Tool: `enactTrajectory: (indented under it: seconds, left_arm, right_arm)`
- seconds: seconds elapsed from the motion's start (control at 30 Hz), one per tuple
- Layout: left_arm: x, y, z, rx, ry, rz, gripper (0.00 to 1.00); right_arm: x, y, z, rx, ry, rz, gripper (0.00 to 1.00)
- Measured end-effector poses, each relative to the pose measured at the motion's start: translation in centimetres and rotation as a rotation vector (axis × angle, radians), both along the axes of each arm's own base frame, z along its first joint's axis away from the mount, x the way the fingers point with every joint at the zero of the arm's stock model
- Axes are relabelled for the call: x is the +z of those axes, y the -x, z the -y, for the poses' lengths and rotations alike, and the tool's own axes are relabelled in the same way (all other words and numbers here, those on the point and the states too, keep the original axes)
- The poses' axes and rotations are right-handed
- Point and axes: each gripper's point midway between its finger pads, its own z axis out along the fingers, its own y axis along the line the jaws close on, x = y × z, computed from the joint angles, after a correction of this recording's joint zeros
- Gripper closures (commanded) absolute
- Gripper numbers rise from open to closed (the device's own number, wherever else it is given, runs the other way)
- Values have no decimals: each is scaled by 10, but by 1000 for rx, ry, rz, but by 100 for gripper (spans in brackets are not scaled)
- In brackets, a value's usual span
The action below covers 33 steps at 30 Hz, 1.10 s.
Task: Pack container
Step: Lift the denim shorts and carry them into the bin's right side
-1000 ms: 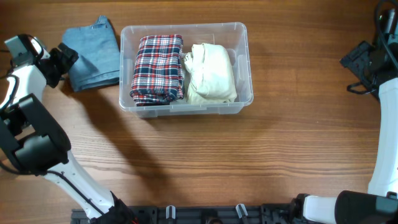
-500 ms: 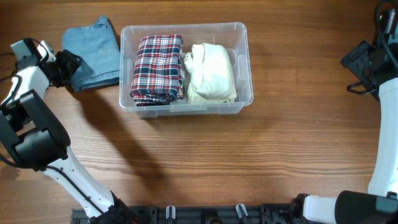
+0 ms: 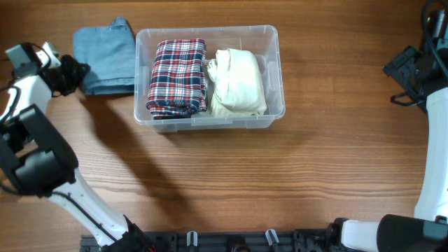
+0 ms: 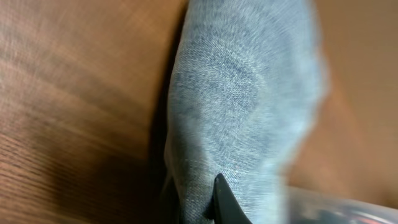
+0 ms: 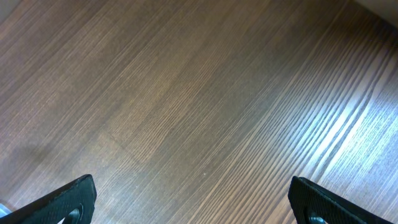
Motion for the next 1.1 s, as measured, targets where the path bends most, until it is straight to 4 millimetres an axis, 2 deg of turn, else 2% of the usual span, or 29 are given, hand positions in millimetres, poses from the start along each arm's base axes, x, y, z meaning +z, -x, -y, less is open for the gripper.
enactTrajectory:
  seconds: [0.03, 0.1, 0.17, 0.23, 0.3, 0.37, 0.4, 0.47, 0.57, 0.7, 0.77, 0.87, 0.97, 1.1]
  left_arm:
    - [24, -2, 0, 0, 5, 53, 96]
    - [117, 0, -5, -8, -60, 245, 96]
    - [175, 11, -5, 2, -109, 348, 96]
    - [239, 30, 4, 4, -154, 461, 96]
    - [318, 64, 34, -20, -194, 605, 96]
    - [366, 98, 75, -77, -169, 686, 96]
    - [374, 111, 95, -110, -136, 693, 96]
    - [373, 128, 124, -156, -62, 651, 96]
    - [350, 154, 179, -246, 80, 499, 96]
    - [323, 167, 240, -394, 177, 354, 96]
    - [314, 162, 273, -489, 191, 328, 96]
    - [296, 144, 307, -537, 183, 291, 96]
    - [263, 120, 331, -441, 200, 167, 96]
    - [241, 88, 357, -362, 200, 154, 96]
  right_arm:
    - [0, 0, 0, 0, 0, 0, 0]
    - [0, 0, 0, 0, 1, 1, 0]
    - [0, 0, 0, 0, 0, 1, 0]
    - [0, 0, 0, 0, 1, 1, 0]
    - [0, 0, 0, 0, 0, 0, 0]
    - [0, 0, 0, 0, 0, 0, 0]
    - [0, 0, 0, 0, 0, 0, 0]
    - [0, 0, 0, 0, 1, 1, 0]
    - [0, 0, 0, 0, 0, 0, 0]
    - [0, 0, 0, 0, 0, 0, 0]
    - [0, 0, 0, 0, 0, 1, 0]
    - [0, 0, 0, 0, 0, 0, 0]
    - [0, 0, 0, 0, 0, 0, 0]
    - [0, 0, 0, 0, 0, 1, 0]
